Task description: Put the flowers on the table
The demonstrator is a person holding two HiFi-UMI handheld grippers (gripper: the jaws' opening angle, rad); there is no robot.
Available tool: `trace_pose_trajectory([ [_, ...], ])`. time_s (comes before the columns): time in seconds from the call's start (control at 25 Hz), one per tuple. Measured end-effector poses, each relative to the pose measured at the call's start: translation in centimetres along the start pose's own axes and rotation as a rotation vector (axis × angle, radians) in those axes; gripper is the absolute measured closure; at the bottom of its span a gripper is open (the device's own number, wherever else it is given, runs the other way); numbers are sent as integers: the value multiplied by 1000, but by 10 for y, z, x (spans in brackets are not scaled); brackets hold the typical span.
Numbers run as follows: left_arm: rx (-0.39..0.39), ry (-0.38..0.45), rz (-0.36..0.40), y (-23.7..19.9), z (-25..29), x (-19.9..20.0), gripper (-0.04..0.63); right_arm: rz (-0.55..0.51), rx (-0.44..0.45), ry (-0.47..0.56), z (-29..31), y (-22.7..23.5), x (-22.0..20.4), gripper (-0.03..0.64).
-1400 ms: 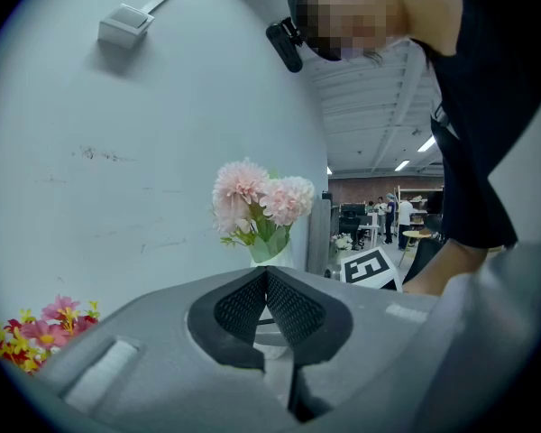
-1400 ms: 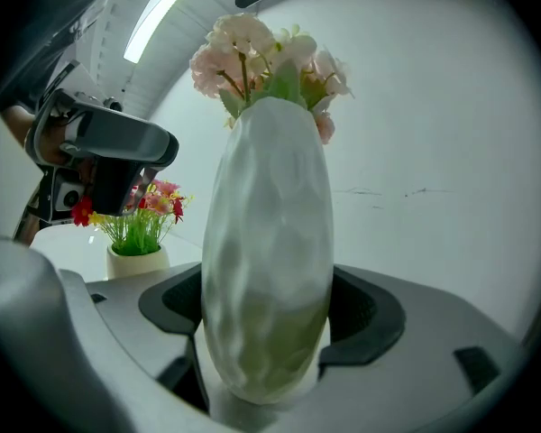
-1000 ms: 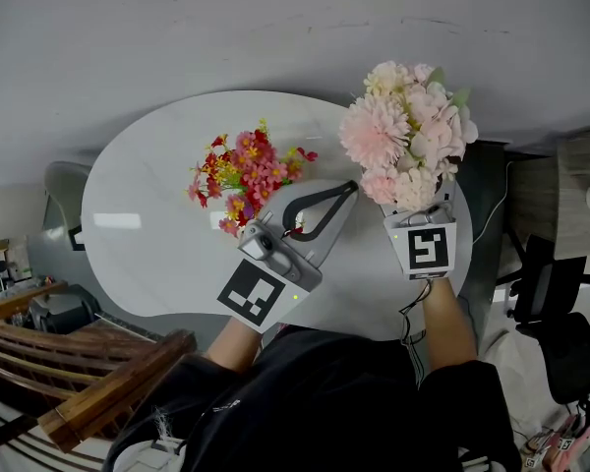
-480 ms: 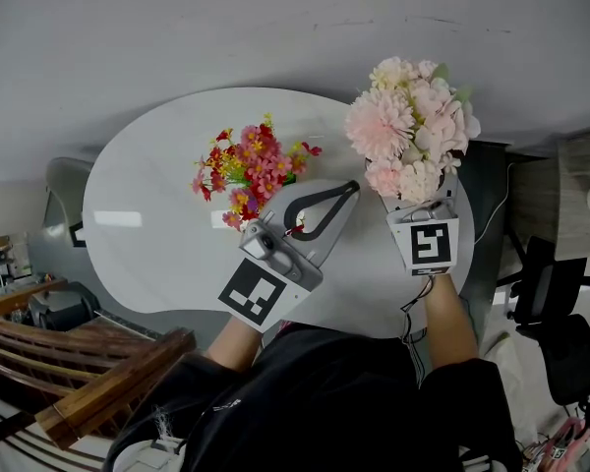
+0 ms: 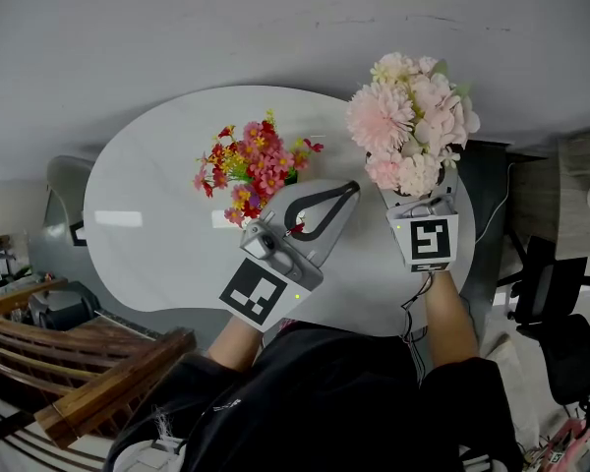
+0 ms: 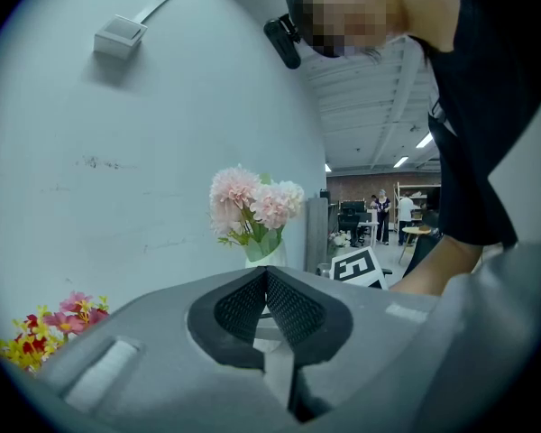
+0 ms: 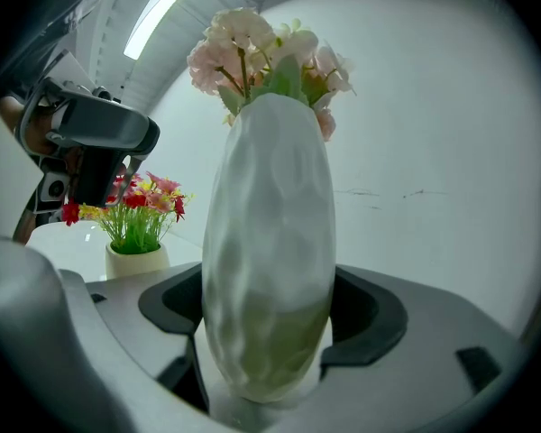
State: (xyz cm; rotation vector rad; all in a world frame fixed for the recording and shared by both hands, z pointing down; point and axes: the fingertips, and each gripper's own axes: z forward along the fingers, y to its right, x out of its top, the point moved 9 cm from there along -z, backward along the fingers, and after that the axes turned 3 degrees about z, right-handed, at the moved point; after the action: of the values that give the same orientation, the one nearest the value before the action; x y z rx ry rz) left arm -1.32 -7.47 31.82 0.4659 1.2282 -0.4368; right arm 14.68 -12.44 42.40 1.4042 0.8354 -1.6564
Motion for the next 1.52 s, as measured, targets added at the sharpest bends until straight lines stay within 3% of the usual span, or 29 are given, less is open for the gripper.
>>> trace_pose_trajectory([
  [0.76,23,-1,-12,6,-12,1,591,4,12,31,-6,0,7,232],
  [1.52,8,29,-3,14,-20,8,591,-12,-44,54,-24,-1,23,218],
])
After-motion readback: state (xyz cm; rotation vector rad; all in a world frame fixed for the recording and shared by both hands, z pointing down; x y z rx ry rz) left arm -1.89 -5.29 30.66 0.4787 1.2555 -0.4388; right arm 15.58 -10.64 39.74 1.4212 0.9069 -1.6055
